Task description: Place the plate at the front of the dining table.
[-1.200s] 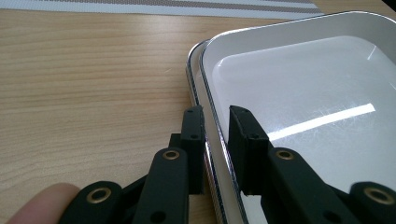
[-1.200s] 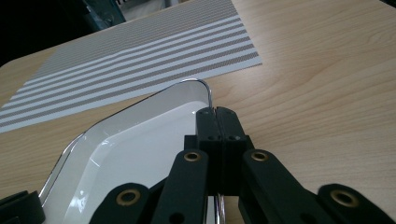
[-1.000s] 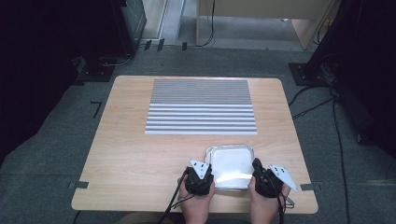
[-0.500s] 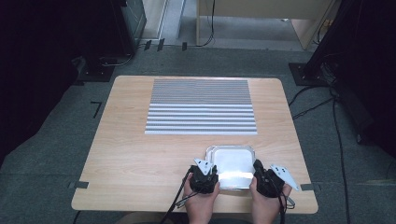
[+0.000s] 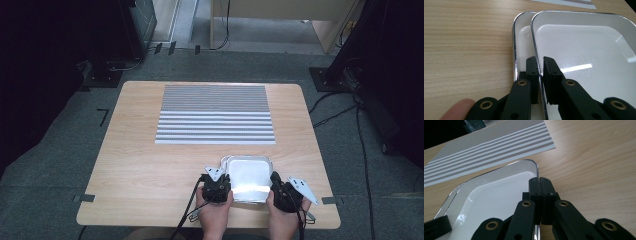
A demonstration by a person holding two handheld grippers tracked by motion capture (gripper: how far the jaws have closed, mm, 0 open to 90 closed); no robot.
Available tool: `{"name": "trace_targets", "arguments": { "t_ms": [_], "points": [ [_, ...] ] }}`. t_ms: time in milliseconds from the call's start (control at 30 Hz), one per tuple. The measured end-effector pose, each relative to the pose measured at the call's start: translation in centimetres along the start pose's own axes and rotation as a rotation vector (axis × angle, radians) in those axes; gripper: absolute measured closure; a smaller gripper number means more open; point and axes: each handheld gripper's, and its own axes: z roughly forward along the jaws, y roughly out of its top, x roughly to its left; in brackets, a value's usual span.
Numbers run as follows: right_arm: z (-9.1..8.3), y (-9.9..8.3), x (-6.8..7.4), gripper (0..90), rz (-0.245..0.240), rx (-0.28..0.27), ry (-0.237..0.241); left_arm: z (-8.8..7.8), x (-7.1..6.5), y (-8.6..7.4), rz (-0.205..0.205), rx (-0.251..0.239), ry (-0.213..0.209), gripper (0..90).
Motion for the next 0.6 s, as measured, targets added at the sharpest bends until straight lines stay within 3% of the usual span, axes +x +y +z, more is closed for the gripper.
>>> {"name": "trace_targets", "arguments": {
  "t_ms": [233,367,600],
  "points": [
    [-0.26,0.03,-0.13,84.5,-0.003,0.041,-0.002,0.12,-0.07,-0.02,-0.005,-0.009,0.0,85.3],
    [0.06,-0.14,-0.01,85.3,-0.011,0.101,-0.002,0.12,-0.1,-0.07,0.003,-0.011,0.0,85.4],
    [0.24,-0.05,0.14,88.4,0.003,0.1,-0.022,0.06,-0.15,-0.16,0.01,-0.015,-0.005,85.3]
  ]
}}
